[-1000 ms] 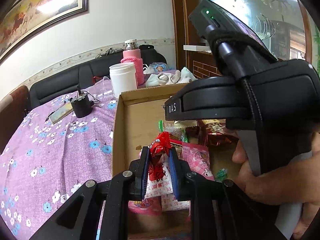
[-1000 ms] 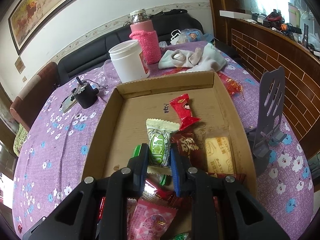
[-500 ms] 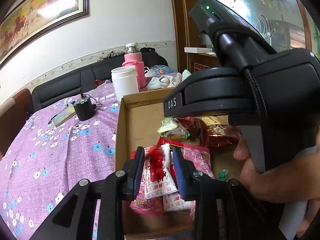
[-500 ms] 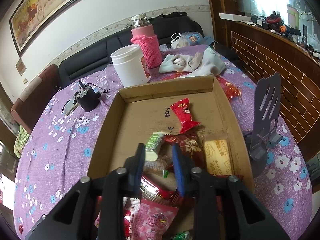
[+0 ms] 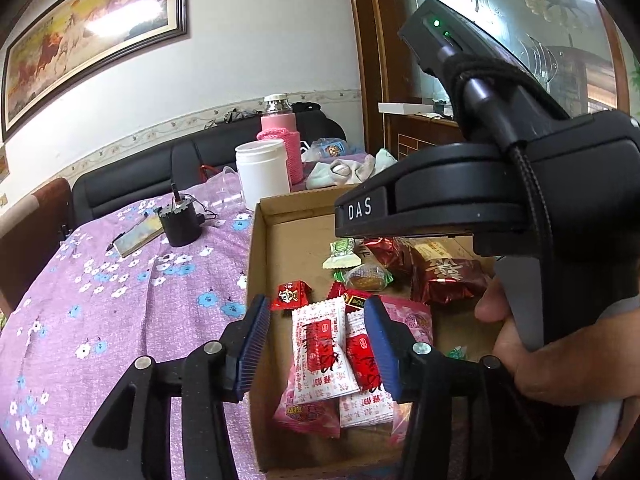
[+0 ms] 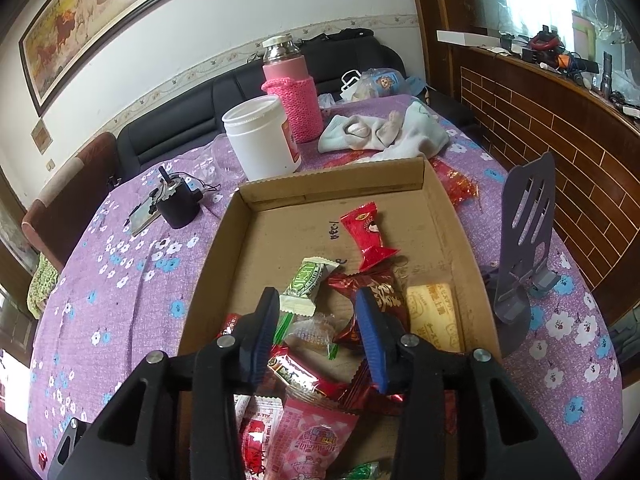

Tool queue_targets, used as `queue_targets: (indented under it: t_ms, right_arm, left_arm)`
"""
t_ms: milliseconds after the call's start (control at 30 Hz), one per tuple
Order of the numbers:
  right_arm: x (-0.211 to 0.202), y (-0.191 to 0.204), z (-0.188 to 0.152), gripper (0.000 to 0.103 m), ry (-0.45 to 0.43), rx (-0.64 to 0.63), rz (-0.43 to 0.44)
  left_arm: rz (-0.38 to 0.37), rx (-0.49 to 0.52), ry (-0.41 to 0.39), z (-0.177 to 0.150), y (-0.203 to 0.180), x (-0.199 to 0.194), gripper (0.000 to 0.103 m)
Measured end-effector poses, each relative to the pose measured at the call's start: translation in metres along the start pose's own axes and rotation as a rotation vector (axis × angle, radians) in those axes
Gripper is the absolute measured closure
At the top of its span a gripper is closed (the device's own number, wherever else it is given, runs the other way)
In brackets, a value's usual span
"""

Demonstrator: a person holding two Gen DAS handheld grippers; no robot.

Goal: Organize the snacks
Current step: 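Open both grippers to drop the candies into the tray, then withdraw both open grippers up from the tray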

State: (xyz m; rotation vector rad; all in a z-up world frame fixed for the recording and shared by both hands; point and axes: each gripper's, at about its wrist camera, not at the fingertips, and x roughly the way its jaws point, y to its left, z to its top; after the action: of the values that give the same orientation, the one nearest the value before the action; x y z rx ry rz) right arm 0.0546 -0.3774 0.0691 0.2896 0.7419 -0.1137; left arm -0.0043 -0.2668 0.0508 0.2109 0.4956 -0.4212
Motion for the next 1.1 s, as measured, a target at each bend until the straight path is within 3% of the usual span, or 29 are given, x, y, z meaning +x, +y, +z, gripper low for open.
queue_targets:
  t_ms: [367, 533, 767, 1100]
  right_arm:
    - [-0.004, 0.000, 0.001, 0.050, -0.010, 0.001, -0.002]
    - [-0.005, 0.002, 0.001, 0.048, -0.016, -0.005, -0.005]
    - [-0.005, 0.003, 0.001, 0.048, -0.016, -0.009, -0.007]
    - [-0.007, 0.004, 0.001, 0.044, -0.024, -0.013, -0.012]
  left_arm:
    - [0.033, -0.022, -0.014, 0.000, 0.006, -0.003, 0.034]
    - [0.056, -0.043, -0.014, 0.001, 0.012, -0.003, 0.023]
    - [0.079, -0.052, -0.017, 0.000, 0.016, -0.001, 0.018]
    - [0.129, -0.075, -0.031, 0.000, 0.023, 0.000, 0.003]
